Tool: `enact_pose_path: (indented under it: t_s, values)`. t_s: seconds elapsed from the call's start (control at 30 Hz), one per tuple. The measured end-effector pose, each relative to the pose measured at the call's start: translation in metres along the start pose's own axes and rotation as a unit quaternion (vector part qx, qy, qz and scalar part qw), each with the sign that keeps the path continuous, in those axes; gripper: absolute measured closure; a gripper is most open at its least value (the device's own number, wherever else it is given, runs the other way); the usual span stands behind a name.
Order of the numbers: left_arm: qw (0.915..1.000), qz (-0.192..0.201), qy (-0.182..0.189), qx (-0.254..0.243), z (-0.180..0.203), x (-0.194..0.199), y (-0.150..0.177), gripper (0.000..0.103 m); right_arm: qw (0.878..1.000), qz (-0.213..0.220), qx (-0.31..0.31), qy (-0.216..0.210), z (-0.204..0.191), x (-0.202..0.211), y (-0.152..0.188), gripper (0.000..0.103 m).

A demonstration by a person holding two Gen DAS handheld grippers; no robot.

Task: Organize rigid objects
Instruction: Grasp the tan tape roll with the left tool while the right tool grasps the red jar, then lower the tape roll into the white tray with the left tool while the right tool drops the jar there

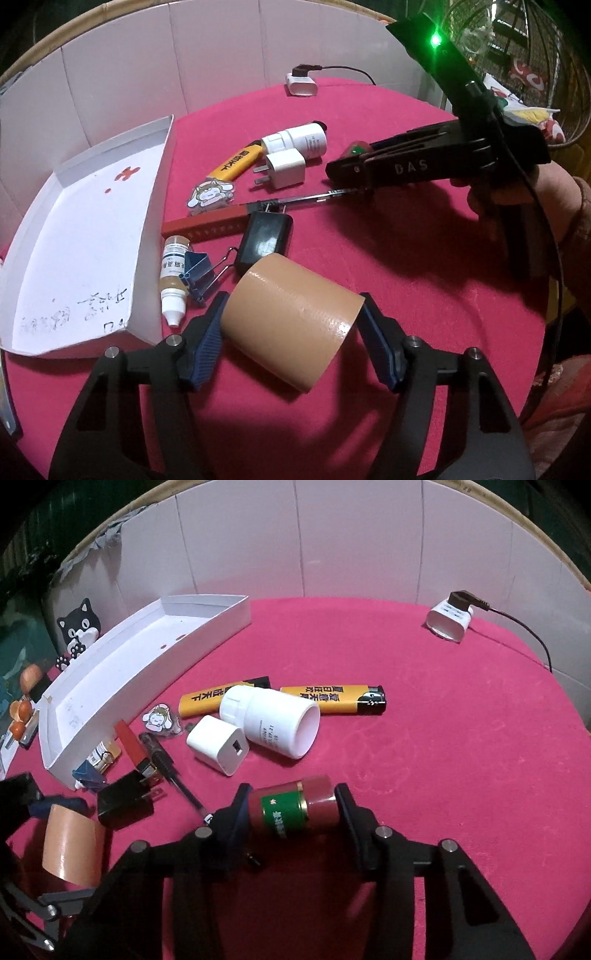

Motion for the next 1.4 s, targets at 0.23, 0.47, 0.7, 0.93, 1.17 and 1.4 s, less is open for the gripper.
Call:
enact_pose_path:
  t_s: [0.23, 0.47, 0.7, 0.93, 1.17, 1.4]
  values:
    - [0.9998, 0.018, -0.009, 0.006, 0.001, 0.010, -0.001, 0.035, 0.999, 0.027, -0.042, -0.004, 0.014, 0.020, 0.002, 0.060]
    - [0.9969, 0.052, -0.047, 0.036, -0.010, 0.039, -0.013, 0.035, 0.995, 0.091, -0.046, -0.016, 0.007, 0.066, -0.015, 0.060]
    - [0.9863, 0.086, -0.112, 0.085, -0.041, 0.072, -0.025, 0.035, 0.988, 0.150, -0.023, -0.036, -0.023, 0.103, -0.041, 0.060]
    - [0.9708, 0.119, -0.163, 0.129, -0.079, 0.101, -0.029, 0.035, 0.981, 0.184, 0.005, -0.056, -0.053, 0.121, -0.062, 0.060]
    - [0.9509, 0.137, -0.219, 0.170, -0.120, 0.121, -0.030, 0.035, 0.977, 0.200, 0.028, -0.075, -0.085, 0.125, -0.087, 0.060]
    - [0.9326, 0.133, -0.257, 0.216, -0.166, 0.120, -0.031, 0.035, 0.977, 0.180, 0.037, -0.105, -0.120, 0.098, -0.109, 0.060]
Point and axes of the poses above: each gripper's, at about its wrist camera, not at the fingertips, and x roughly against the way its jaws point, z to its right, y to its underside, the point moved 1 cm from there along -x, roughly the way its jaws point, and after that the axes turned 2 degrees about y, right-handed, at the moved point
